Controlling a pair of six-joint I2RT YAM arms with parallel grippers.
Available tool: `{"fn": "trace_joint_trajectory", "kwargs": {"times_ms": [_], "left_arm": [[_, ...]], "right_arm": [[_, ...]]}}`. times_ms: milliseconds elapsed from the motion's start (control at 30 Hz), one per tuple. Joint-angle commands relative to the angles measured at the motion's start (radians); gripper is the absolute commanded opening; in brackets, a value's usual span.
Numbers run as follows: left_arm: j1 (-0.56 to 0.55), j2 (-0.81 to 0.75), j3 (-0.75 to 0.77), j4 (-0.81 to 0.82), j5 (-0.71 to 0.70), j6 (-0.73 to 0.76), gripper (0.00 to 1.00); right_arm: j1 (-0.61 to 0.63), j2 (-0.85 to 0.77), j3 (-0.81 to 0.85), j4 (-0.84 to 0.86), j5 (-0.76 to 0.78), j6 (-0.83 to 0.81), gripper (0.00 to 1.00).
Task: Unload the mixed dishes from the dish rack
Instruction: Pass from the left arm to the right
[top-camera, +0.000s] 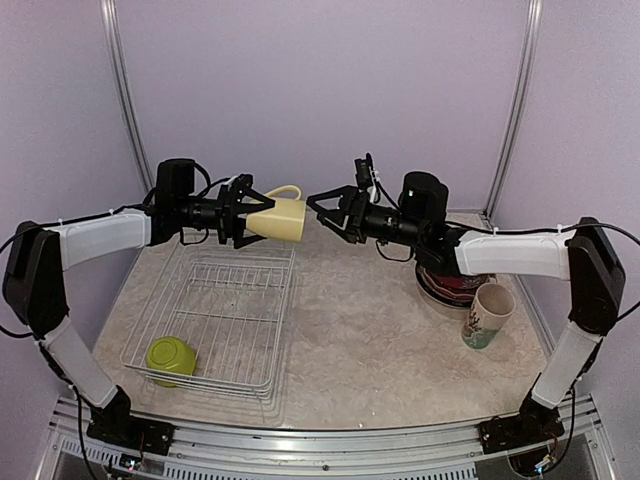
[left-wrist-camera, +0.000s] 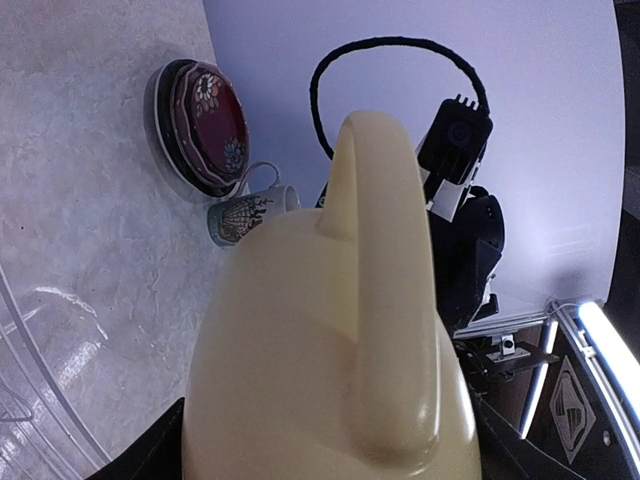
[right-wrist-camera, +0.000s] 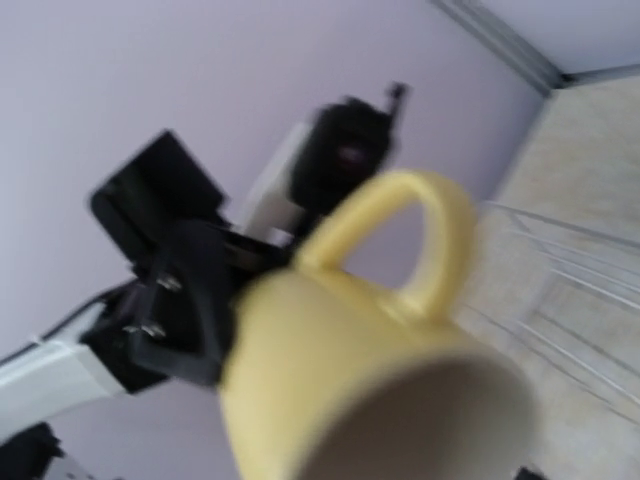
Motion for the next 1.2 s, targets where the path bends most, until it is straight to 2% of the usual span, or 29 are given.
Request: {"fn": "trace_joint_trajectory", "kwargs": {"times_ms": [0,133,400,700,867,967,1100,1167], "left_arm": [[-0.005,-0.003,-0.003,0.076,0.02,-0.002,0.56],[-0.021,-0.001,-0.003,0.068,0.019,0.004,0.56],[-0.028,0.009,0.0,0.066,0.031,0.008,0.57],[-0.06,0.017,0.029,0.004,0.041,0.063,0.61],[-0.063,0.015,0.048,-0.043,0.043,0.101,0.67],[-0.051,0.005,0.061,-0.084,0.038,0.134,0.74],[-0.032,-0.025,0.077,-0.138,0.01,0.192,0.94],[-0.024,-0.041,0.081,-0.179,-0.009,0.223,0.99]], "right_arm": [[0.031,0.098,0.089,0.125,-0.076,0.072,0.8],[0.051,0.176,0.135,0.225,-0.126,0.15,0.73],[0.065,0.207,0.126,0.293,-0.13,0.188,0.49],[0.066,0.182,0.09,0.325,-0.125,0.192,0.15],[0.065,0.148,0.054,0.328,-0.117,0.179,0.0],[0.061,0.113,0.036,0.283,-0.104,0.144,0.0],[0.06,0.044,0.013,0.175,-0.07,0.067,0.0],[0.06,0.01,-0.003,0.121,-0.051,0.021,0.0]]}}
